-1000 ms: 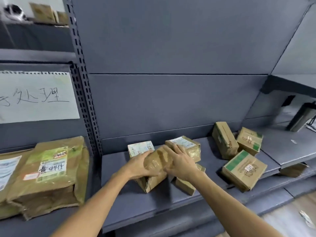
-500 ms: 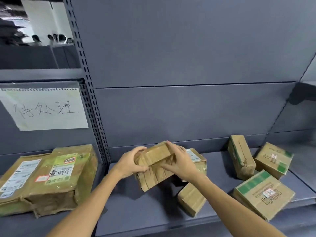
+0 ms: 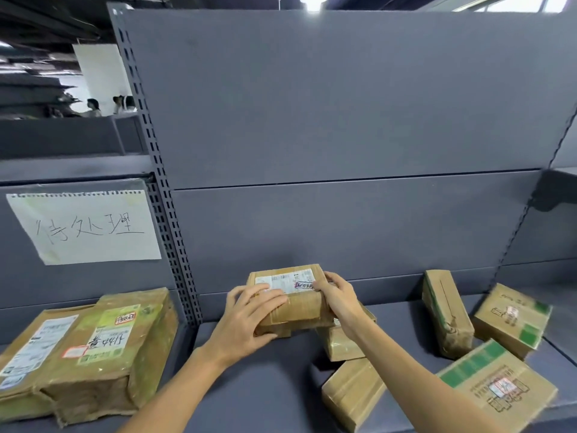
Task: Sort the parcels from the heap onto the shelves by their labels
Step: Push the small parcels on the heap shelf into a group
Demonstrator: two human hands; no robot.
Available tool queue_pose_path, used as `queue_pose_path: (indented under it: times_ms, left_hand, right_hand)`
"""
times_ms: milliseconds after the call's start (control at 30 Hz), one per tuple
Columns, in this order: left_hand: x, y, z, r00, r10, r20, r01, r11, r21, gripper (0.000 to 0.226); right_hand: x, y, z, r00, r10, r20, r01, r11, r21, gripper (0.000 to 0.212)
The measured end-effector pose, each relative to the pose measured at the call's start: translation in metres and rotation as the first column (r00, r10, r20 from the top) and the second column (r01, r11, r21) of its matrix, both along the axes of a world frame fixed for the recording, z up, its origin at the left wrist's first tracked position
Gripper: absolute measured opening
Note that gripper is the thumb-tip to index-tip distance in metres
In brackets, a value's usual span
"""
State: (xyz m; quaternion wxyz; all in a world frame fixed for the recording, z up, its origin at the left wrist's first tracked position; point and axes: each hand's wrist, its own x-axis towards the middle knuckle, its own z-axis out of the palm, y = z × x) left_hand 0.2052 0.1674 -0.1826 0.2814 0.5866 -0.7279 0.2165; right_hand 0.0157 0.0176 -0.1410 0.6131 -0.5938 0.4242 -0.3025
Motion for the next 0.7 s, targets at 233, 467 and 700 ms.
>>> queue_pose_path:
  times_ms: [233,467,700]
  left_hand:
    - [-0.006,-0.007,0.021,0.889,0.195,-0.414,-0.108,0.968,0.226,0.097]
    - [-0.006,-0.021,0.041,0.205,0.278,-0.939,0.105,0.947,0.303,0.101]
    - [-0.015,-0.026,0.052,-0.054,0.266,-0.963,0.132,0.957,0.257,0.026]
  right_hand:
    - [-0.006,0.002,0.003,0.992,-0.045,0.12,0.047,0.999,-0.016,0.031]
    - [-0.013,0.007,0.012,0.975,0.012,0.221,0.006,0.997,-0.083,0.022]
    - [-0.019,0.012,0.017,0.969,0.076,0.234,-0.047,0.991,-0.127,0.028]
